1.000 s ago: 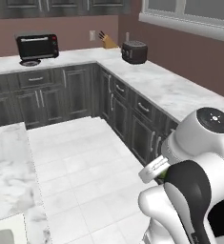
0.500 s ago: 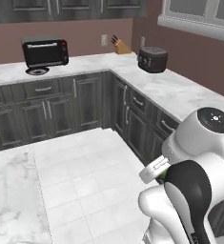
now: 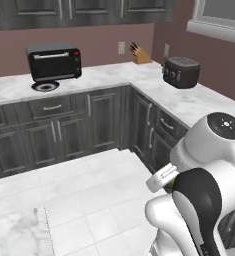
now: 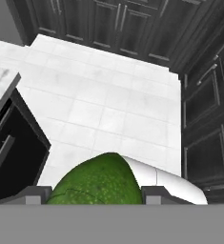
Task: Pick avocado from the fridge and place it on the plate on the counter.
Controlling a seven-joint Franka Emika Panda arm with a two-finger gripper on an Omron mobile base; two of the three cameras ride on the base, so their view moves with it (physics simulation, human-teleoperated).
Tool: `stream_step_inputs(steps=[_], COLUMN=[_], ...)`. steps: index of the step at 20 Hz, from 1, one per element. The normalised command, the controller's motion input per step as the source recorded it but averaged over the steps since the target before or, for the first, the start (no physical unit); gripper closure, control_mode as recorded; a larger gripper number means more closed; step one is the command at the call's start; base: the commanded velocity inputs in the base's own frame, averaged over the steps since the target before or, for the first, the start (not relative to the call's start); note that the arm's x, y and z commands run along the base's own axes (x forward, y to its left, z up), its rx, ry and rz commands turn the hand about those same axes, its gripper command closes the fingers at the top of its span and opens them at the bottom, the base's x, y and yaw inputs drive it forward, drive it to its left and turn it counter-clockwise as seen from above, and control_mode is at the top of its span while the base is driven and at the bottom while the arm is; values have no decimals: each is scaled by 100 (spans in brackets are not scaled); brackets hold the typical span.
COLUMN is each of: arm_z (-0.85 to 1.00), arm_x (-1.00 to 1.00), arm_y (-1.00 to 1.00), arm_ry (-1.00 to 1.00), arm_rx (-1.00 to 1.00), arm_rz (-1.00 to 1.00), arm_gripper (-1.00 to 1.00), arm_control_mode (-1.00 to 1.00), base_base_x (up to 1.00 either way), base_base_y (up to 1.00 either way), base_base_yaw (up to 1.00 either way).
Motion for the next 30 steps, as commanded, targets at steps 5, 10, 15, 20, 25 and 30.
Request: stream_step_inputs(steps=[5, 10, 15, 20, 25, 30], arm_z=[0, 0, 0, 0, 0, 0], arm_x=[0, 0, 0, 0, 0, 0], arm_y=[0, 0, 0, 0, 0, 0], arm_ry=[0, 0, 0, 0, 0, 0], arm_rx=[0, 0, 0, 0, 0, 0], arm_rz=[0, 0, 0, 0, 0, 0], arm_gripper=[100, 100, 100, 100, 100, 100], arm_control_mode=[100, 100, 100, 100, 100, 100], base_base_x=[100, 100, 100, 100, 100, 95], base_base_y=[3, 29, 34, 37, 65, 32], base_base_yaw=[1, 1, 0, 0, -6, -3])
